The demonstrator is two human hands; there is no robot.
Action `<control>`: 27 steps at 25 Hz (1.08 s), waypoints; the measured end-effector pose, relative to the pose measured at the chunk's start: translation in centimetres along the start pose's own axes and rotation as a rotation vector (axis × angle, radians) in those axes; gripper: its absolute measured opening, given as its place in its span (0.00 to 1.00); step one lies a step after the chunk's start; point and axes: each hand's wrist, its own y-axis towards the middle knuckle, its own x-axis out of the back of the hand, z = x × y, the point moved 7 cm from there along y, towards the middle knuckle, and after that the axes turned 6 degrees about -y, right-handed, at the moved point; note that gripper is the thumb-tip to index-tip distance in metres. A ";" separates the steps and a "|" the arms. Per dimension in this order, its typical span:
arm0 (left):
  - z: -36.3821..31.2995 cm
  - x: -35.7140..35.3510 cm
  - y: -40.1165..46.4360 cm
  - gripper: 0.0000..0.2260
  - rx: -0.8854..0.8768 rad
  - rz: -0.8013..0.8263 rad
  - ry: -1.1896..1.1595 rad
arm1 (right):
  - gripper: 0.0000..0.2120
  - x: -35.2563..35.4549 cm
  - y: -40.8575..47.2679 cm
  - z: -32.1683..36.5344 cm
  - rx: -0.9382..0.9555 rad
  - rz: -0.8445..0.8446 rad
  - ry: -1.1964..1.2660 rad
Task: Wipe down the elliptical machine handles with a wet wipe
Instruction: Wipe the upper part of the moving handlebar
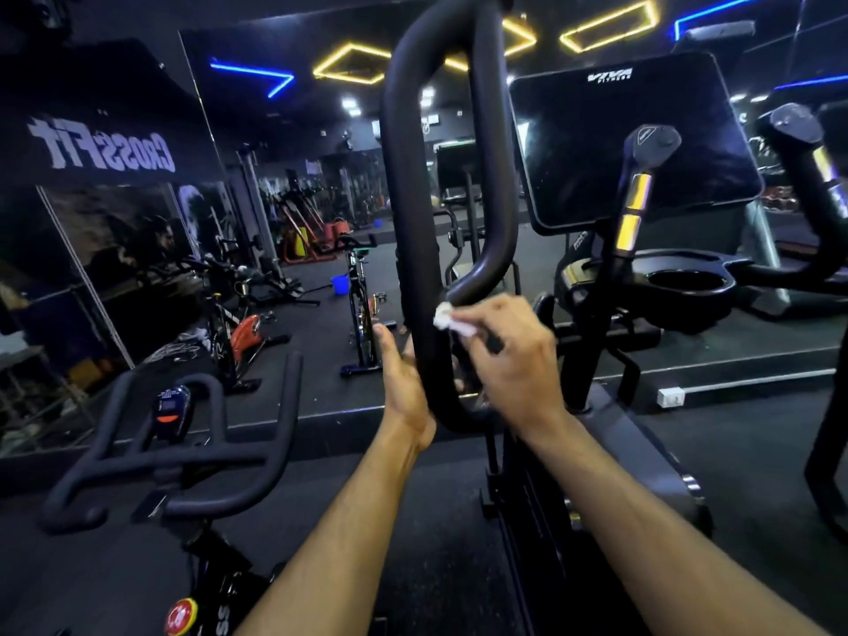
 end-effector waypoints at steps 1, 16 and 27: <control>-0.1 0.0 -0.1 0.40 -0.032 -0.009 -0.006 | 0.09 -0.1 0.4 -0.1 -0.061 -0.078 0.024; 5.0 2.6 -1.0 0.36 0.002 -0.137 -0.012 | 0.10 -1.3 -2.7 -3.5 -0.525 -0.102 0.284; 5.9 2.6 -0.6 0.28 0.000 -0.151 -0.004 | 0.11 -2.1 -2.8 -3.4 -0.593 0.073 0.307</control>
